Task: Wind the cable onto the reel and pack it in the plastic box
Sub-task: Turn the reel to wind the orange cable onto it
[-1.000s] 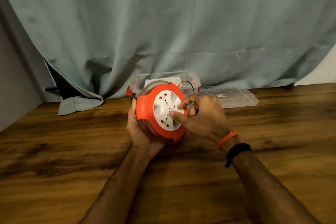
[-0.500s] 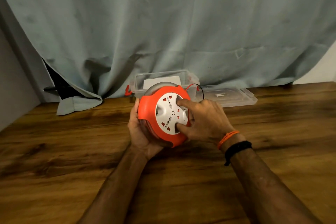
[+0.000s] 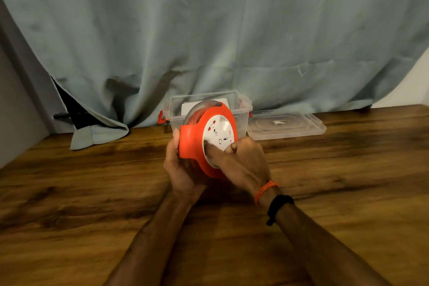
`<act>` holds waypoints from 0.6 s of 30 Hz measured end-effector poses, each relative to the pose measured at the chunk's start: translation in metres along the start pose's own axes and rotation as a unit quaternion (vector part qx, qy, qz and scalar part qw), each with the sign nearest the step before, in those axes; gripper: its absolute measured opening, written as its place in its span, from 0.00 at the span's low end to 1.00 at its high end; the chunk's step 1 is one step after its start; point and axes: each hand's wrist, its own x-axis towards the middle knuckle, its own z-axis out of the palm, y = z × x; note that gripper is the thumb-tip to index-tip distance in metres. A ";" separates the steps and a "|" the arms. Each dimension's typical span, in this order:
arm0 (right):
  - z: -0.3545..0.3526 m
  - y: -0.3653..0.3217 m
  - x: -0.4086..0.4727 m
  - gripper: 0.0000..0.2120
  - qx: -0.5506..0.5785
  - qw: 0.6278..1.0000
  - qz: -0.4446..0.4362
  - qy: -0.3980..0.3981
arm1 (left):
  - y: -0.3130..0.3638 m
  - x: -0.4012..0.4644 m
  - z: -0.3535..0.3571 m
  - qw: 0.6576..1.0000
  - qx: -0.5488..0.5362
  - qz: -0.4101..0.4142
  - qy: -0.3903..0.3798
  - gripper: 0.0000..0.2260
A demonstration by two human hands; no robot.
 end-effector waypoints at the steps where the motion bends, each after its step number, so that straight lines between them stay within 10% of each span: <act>1: 0.007 0.009 0.001 0.19 -0.011 0.997 0.032 -0.062 | 0.000 0.000 0.001 1.000 0.012 0.005 0.002 0.36; 6: 0.014 0.029 -0.002 0.14 -0.001 0.979 0.138 -0.149 | 0.002 0.003 -0.001 0.999 0.036 0.001 -0.006 0.39; 11: -0.007 -0.011 0.006 0.32 0.023 0.999 -0.027 -0.004 | 0.007 0.004 -0.005 0.999 -0.003 -0.031 -0.030 0.36; 18: -0.039 -0.004 0.013 0.18 -0.137 0.965 -0.225 0.005 | 0.008 0.007 -0.010 0.995 -0.039 -0.060 -0.067 0.34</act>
